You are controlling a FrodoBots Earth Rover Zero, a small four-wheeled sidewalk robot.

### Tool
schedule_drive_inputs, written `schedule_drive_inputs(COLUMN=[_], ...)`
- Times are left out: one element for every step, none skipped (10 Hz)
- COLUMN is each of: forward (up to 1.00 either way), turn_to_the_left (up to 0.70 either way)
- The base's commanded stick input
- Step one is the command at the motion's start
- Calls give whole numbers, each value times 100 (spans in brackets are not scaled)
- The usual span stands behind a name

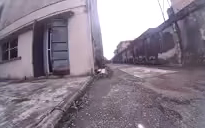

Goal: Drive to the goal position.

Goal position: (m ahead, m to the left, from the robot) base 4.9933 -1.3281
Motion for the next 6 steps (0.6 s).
schedule_drive_inputs(forward=[70, 70, 70, 70, 70, 70], turn_to_the_left=[-35, -35, -35, -35, -35, -35])
